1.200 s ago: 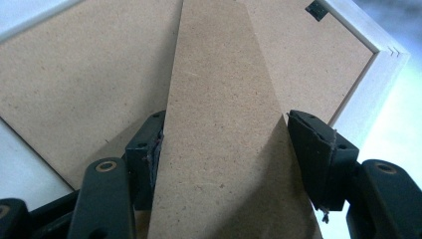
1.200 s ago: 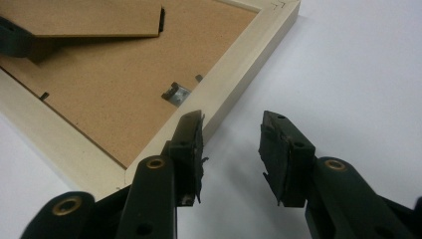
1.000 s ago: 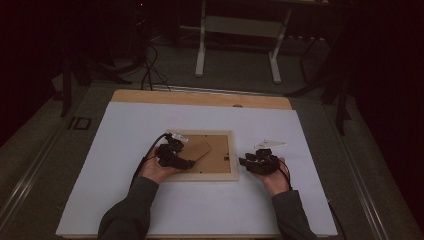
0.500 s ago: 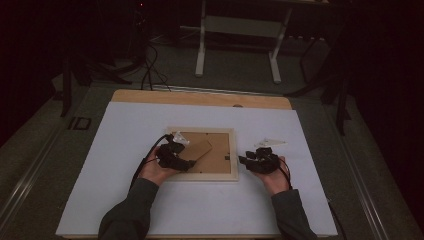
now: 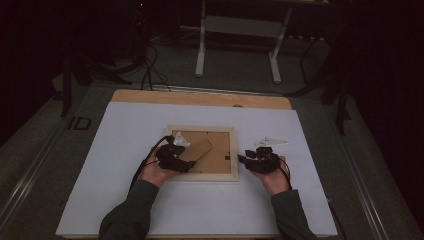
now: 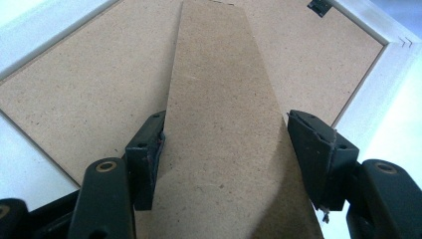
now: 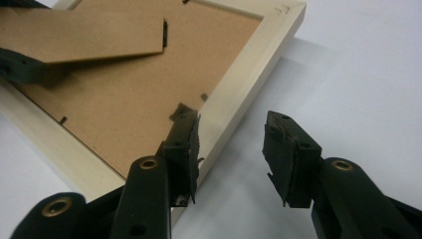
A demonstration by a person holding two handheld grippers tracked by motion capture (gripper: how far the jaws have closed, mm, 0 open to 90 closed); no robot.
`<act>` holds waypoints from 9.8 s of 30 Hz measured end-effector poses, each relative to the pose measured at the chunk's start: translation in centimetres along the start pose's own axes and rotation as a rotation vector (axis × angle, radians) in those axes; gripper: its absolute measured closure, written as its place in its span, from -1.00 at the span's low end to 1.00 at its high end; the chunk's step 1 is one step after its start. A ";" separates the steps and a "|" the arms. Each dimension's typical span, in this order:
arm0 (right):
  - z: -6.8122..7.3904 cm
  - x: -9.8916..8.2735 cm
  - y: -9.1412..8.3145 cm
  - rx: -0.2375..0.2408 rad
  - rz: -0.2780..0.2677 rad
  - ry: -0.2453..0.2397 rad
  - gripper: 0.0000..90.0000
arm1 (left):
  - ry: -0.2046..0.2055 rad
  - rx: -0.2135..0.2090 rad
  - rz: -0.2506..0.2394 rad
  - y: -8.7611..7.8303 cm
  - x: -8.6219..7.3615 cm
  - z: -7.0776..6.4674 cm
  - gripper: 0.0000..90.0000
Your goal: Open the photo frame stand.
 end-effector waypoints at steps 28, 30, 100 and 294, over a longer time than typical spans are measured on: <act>-1.7 4.9 -0.1 0.008 0.035 -0.016 0.25 | 0.064 0.092 -0.052 -0.8 -0.2 -1.3 -0.15; -1.7 5.1 0.2 0.006 0.047 -0.024 0.24 | 0.066 0.095 -0.055 -0.8 -0.2 -1.4 -0.15; -4.7 5.8 3.1 0.356 0.138 0.230 0.29 | 0.153 0.139 -0.126 -1.4 -0.4 -1.9 -0.16; 2.6 5.6 -1.5 0.173 -0.172 -0.327 0.42 | -0.044 -0.117 -0.178 -3.7 -0.7 0.2 0.57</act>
Point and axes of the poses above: each handheld gripper's, and its own axes: y roughly forward along the jaws, x roughly out of its top, z roughly to its left, the point moved 2 cm from there along y, roughly forward along the jaws, and after that the axes turned 11 degrees about z, right-handed, at the moved point
